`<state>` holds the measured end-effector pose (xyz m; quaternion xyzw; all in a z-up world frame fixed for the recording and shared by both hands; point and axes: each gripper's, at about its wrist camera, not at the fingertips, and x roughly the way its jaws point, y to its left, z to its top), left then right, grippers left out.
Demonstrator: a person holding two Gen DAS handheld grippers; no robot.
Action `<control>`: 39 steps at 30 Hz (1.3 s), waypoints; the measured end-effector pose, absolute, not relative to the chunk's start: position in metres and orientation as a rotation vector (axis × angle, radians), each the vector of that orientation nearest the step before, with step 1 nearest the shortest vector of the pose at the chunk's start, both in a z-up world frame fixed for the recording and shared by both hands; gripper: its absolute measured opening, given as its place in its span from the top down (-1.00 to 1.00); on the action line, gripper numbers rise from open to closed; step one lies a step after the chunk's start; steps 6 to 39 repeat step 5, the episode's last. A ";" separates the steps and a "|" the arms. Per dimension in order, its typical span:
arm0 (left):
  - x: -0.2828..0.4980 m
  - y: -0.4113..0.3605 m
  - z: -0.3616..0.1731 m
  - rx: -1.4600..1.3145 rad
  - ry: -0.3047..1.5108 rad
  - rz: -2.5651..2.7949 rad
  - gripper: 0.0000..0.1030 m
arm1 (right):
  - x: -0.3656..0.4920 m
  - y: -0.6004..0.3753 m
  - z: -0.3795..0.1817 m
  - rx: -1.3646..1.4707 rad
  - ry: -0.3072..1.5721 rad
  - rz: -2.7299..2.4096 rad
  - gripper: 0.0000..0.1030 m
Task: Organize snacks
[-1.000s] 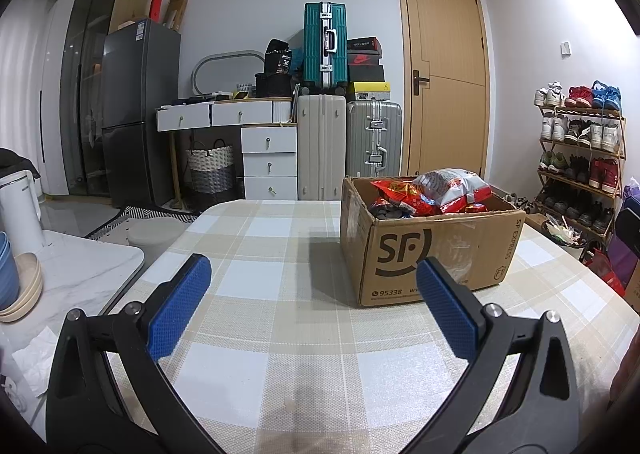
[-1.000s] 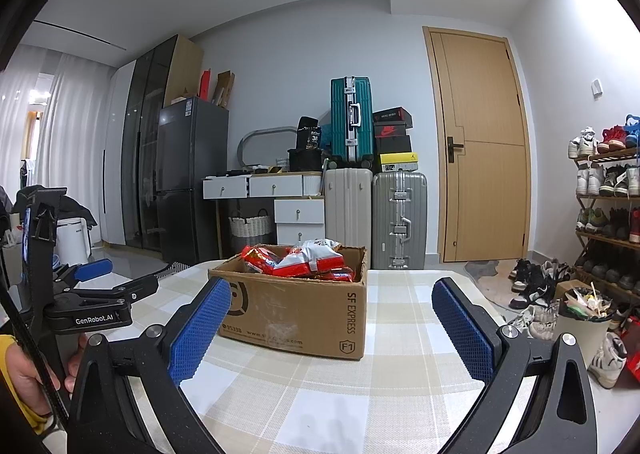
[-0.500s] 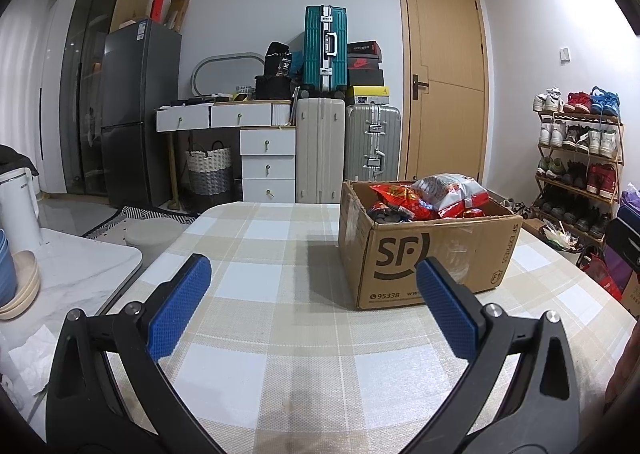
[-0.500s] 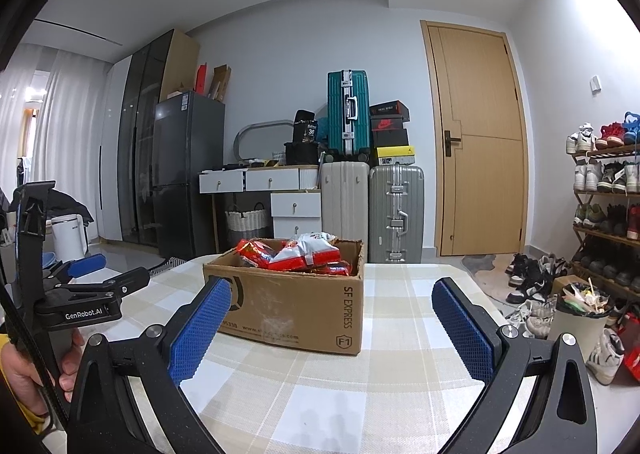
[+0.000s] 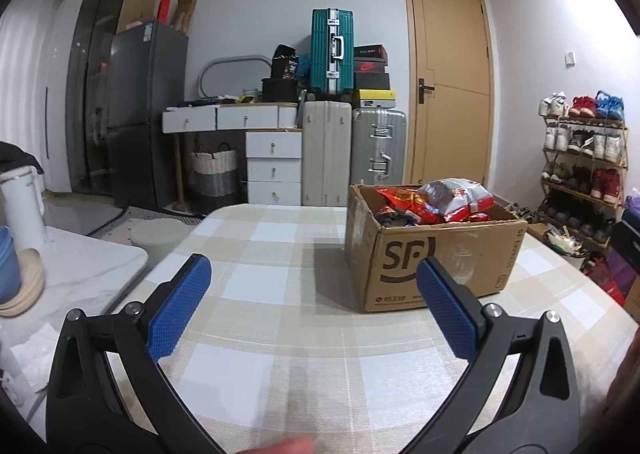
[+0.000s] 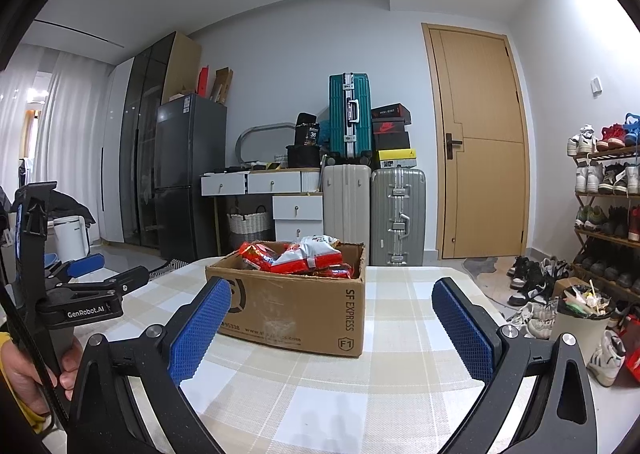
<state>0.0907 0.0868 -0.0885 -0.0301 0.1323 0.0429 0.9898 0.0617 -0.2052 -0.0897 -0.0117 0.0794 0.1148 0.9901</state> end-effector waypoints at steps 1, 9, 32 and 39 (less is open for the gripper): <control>0.090 0.088 -0.089 -0.068 0.266 0.083 -0.99 | 0.062 -0.205 -0.090 -0.024 0.159 0.229 -0.99; 0.089 0.094 -0.089 -0.111 0.267 0.072 -0.99 | 0.061 -0.205 -0.090 -0.023 0.159 0.229 -0.99; 0.089 0.094 -0.089 -0.111 0.267 0.072 -0.99 | 0.061 -0.205 -0.090 -0.023 0.159 0.229 -0.99; 0.089 0.094 -0.089 -0.111 0.267 0.072 -0.99 | 0.061 -0.205 -0.090 -0.023 0.159 0.229 -0.99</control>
